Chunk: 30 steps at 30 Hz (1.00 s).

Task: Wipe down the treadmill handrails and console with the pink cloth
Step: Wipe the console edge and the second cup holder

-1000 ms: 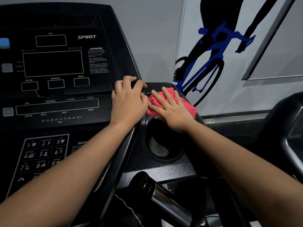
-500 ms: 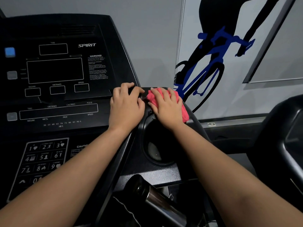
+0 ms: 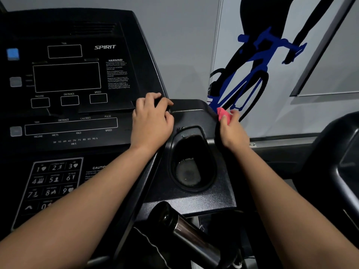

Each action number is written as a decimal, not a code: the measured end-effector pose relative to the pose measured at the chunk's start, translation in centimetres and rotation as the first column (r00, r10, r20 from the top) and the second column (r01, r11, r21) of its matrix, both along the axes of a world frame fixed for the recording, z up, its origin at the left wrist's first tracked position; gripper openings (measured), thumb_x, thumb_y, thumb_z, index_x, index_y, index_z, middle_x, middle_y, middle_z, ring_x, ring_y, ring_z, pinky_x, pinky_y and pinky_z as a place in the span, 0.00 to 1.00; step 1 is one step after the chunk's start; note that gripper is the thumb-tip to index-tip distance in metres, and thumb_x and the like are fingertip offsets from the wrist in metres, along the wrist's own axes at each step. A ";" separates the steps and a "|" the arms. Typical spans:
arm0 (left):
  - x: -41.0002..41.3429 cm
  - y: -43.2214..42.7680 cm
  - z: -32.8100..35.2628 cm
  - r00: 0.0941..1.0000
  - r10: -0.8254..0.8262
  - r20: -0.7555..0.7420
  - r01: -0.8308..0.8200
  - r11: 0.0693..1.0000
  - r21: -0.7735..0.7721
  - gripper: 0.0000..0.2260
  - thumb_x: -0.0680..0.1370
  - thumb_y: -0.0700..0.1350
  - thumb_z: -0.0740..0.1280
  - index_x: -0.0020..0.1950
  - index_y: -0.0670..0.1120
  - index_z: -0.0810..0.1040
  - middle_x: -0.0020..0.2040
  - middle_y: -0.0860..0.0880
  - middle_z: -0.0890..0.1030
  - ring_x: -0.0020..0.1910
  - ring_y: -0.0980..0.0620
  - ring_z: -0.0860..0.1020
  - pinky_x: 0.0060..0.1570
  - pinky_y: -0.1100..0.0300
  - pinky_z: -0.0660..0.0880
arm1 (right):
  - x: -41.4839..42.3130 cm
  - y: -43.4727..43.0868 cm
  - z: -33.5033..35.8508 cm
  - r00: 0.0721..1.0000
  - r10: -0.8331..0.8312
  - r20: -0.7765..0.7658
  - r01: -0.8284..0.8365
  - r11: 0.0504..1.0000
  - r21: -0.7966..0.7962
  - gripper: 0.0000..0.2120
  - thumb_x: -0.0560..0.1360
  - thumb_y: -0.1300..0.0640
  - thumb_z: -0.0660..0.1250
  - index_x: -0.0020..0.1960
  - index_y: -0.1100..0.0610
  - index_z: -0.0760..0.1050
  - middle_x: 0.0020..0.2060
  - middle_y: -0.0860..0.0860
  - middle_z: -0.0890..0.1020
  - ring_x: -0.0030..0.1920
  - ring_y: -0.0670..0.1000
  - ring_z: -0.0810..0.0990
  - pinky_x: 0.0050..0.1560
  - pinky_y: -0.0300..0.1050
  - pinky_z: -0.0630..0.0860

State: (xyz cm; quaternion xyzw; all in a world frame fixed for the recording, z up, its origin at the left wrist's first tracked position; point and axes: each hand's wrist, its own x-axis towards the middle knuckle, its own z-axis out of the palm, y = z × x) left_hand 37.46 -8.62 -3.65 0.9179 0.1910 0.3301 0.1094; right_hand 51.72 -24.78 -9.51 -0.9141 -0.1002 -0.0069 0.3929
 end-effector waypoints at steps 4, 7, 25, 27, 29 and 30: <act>0.1 0.0 0.1 1.000 -0.006 0.000 0.006 1.000 0.009 0.12 0.76 0.42 0.62 0.58 0.48 0.78 0.64 0.47 0.71 0.63 0.46 0.66 0.61 0.49 0.66 | -1.9 -0.3 -0.7 0.986 -0.012 0.163 0.021 0.998 -0.054 0.18 0.78 0.50 0.55 0.63 0.58 0.66 0.60 0.60 0.73 0.59 0.62 0.72 0.57 0.56 0.67; 0.1 0.0 0.0 1.000 -0.008 0.006 0.008 1.000 0.013 0.12 0.76 0.42 0.62 0.58 0.48 0.78 0.64 0.47 0.71 0.63 0.46 0.67 0.61 0.49 0.65 | -3.0 0.3 -1.3 0.951 -0.004 0.308 0.069 0.977 -0.200 0.21 0.78 0.53 0.57 0.68 0.60 0.65 0.65 0.60 0.67 0.62 0.62 0.66 0.63 0.56 0.62; 0.2 0.4 0.0 1.000 -0.004 0.025 0.003 1.000 0.016 0.12 0.74 0.42 0.63 0.56 0.49 0.79 0.62 0.48 0.72 0.60 0.46 0.68 0.57 0.51 0.66 | -9.1 8.0 -2.1 0.884 0.416 0.214 -0.437 0.898 0.056 0.16 0.76 0.57 0.56 0.60 0.64 0.69 0.54 0.58 0.69 0.56 0.57 0.68 0.63 0.47 0.62; 0.2 0.4 0.0 1.000 -0.004 0.017 0.004 1.000 0.020 0.12 0.75 0.43 0.63 0.56 0.49 0.78 0.63 0.47 0.72 0.60 0.45 0.68 0.57 0.51 0.66 | -9.2 6.9 -1.8 0.833 0.548 0.075 -0.553 0.826 0.112 0.06 0.77 0.61 0.60 0.53 0.58 0.68 0.49 0.53 0.66 0.50 0.51 0.68 0.58 0.41 0.64; 0.2 0.4 0.0 1.000 -0.006 0.012 0.006 1.000 0.023 0.12 0.75 0.43 0.63 0.57 0.48 0.78 0.63 0.47 0.71 0.61 0.45 0.68 0.58 0.50 0.66 | -9.8 6.1 -1.8 0.793 0.595 -0.130 -0.561 0.797 0.223 0.05 0.77 0.62 0.60 0.46 0.54 0.67 0.42 0.52 0.67 0.41 0.48 0.68 0.45 0.41 0.66; 0.2 0.4 0.0 1.000 -0.008 0.012 0.008 1.000 0.019 0.12 0.75 0.43 0.63 0.57 0.48 0.78 0.63 0.47 0.71 0.61 0.45 0.67 0.58 0.50 0.66 | -9.9 5.7 -1.6 0.762 0.598 -0.247 -0.523 0.794 0.309 0.07 0.77 0.63 0.60 0.41 0.54 0.66 0.37 0.52 0.69 0.35 0.48 0.67 0.37 0.43 0.64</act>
